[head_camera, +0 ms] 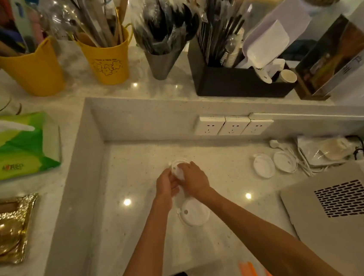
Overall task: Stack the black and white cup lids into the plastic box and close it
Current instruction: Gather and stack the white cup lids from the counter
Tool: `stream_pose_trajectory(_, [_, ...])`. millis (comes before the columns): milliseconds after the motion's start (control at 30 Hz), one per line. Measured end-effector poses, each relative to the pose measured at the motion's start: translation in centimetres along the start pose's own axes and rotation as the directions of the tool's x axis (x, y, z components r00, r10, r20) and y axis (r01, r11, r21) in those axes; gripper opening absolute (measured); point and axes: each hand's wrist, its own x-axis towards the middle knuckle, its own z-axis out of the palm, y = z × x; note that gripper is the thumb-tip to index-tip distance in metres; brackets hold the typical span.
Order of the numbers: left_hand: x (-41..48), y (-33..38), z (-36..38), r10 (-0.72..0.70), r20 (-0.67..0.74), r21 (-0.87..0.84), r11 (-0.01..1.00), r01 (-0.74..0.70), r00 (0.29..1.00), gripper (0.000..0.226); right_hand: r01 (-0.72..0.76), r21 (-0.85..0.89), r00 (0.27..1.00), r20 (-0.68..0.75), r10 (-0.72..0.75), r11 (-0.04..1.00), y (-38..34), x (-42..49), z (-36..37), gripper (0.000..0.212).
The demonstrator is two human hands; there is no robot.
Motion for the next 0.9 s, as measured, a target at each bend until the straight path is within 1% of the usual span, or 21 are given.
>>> stream_pose_trajectory(33, [0.3,-0.1,-0.1,0.008,0.001,-0.014,1.000,-0.008,1.000,0.039,-0.008,0.041,0.999,-0.032,0.009,0.999,0.1,0.1,-0.1,0.040])
stream_pose_trajectory(67, [0.5,-0.1,-0.3,0.021,-0.020,-0.026,0.999,-0.022,1.000,0.035,-0.022,0.150,0.999,-0.029,0.027,0.988,0.4,0.2,-0.4,0.040])
stream_pose_trajectory(100, [0.8,-0.1,-0.4,0.043,-0.062,-0.036,0.998,-0.045,0.997,0.030,-0.042,0.312,0.999,-0.016,0.049,0.949,0.8,0.2,-1.1,0.041])
stream_pose_trajectory(133, [0.9,0.0,-0.4,0.068,-0.113,-0.049,0.996,-0.074,0.991,0.025,-0.064,0.497,0.997,-0.009,0.079,0.866,1.3,0.0,-1.8,0.041])
stream_pose_trajectory(167, [1.0,0.2,-0.4,0.095,-0.152,-0.063,0.992,-0.105,0.984,0.022,-0.082,0.679,0.993,-0.004,0.116,0.729,1.9,-0.2,-2.7,0.042])
stream_pose_trajectory(200, [1.0,0.4,-0.3,0.122,-0.162,-0.065,0.989,-0.134,0.979,0.018,-0.099,0.829,0.989,0.023,0.144,0.551,2.4,-0.7,-3.7,0.045])
stream_pose_trajectory(233, [0.9,0.5,0.0,0.143,-0.138,-0.061,0.986,-0.152,0.980,0.020,-0.119,0.922,0.988,0.071,0.140,0.369,2.8,-1.3,-4.7,0.048])
stream_pose_trajectory(267, [0.6,0.8,0.3,0.150,-0.071,-0.056,0.986,-0.154,0.986,0.030,-0.146,0.961,0.987,0.126,0.100,0.235,3.1,-1.9,-5.7,0.051])
stream_pose_trajectory(300, [0.3,1.2,0.7,0.131,0.045,-0.064,0.990,-0.128,0.990,0.045,-0.171,0.971,0.985,0.167,0.036,0.167,3.4,-2.4,-6.7,0.052])
stream_pose_trajectory(333, [-0.1,1.6,1.2,0.092,0.195,-0.102,0.992,-0.073,0.976,0.061,-0.180,0.973,0.982,0.187,-0.033,0.146,3.8,-2.8,-7.5,0.051])
stream_pose_trajectory(367, [-0.5,2.0,1.8,0.048,0.358,-0.172,0.985,0.016,0.932,0.075,-0.179,0.973,0.977,0.193,-0.087,0.147,4.2,-3.3,-8.2,0.049])
stream_pose_trajectory(400, [-0.9,2.3,2.4,0.016,0.484,-0.234,0.966,0.112,0.875,0.085,-0.168,0.971,0.975,0.189,-0.118,0.170,4.5,-3.7,-8.7,0.046])
stream_pose_trajectory(433, [-1.3,2.7,3.2,-0.004,0.559,-0.273,0.944,0.188,0.829,0.089,-0.147,0.963,0.976,0.178,-0.124,0.225,4.8,-4.1,-9.1,0.042])
stream_pose_trajectory(467, [-1.6,3.0,4.0,-0.021,0.578,-0.278,0.935,0.222,0.816,0.088,-0.122,0.942,0.981,0.163,-0.109,0.311,5.2,-4.5,-9.6,0.039])
stream_pose_trajectory(567, [-2.0,3.1,6.6,-0.051,0.551,-0.216,0.956,0.201,0.833,0.065,-0.053,0.794,0.992,0.110,-0.058,0.605,7.1,-5.0,-11.0,0.035])
stream_pose_trajectory(600, [-1.9,2.8,7.5,-0.059,0.545,-0.202,0.959,0.199,0.836,0.057,-0.043,0.732,0.996,0.086,-0.030,0.680,8.2,-4.8,-11.5,0.035])
stream_pose_trajectory(633, [-1.7,2.6,8.3,-0.071,0.538,-0.192,0.960,0.204,0.840,0.050,-0.062,0.691,0.998,0.062,0.027,0.720,9.5,-4.5,-12.0,0.034])
stream_pose_trajectory(700, [-1.3,2.0,9.9,-0.090,0.517,-0.185,0.959,0.214,0.852,0.037,-0.184,0.679,0.973,0.025,0.228,0.711,12.6,-3.2,-13.2,0.034])
stream_pose_trajectory(733, [-1.1,1.6,10.7,-0.094,0.506,-0.186,0.959,0.215,0.857,0.034,-0.261,0.657,0.938,0.001,0.346,0.707,14.5,-2.2,-13.9,0.034])
stream_pose_trajectory(800, [-0.8,0.8,12.1,-0.109,0.504,-0.183,0.956,0.229,0.857,0.034,-0.443,0.522,0.842,-0.038,0.539,0.729,18.7,-0.4,-15.2,0.034])
stream_pose_trajectory(900, [-0.4,-0.2,13.5,-0.115,0.535,-0.182,0.952,0.247,0.837,0.038,-0.638,0.373,0.719,-0.025,0.694,0.674,24.0,1.0,-15.7,0.042])
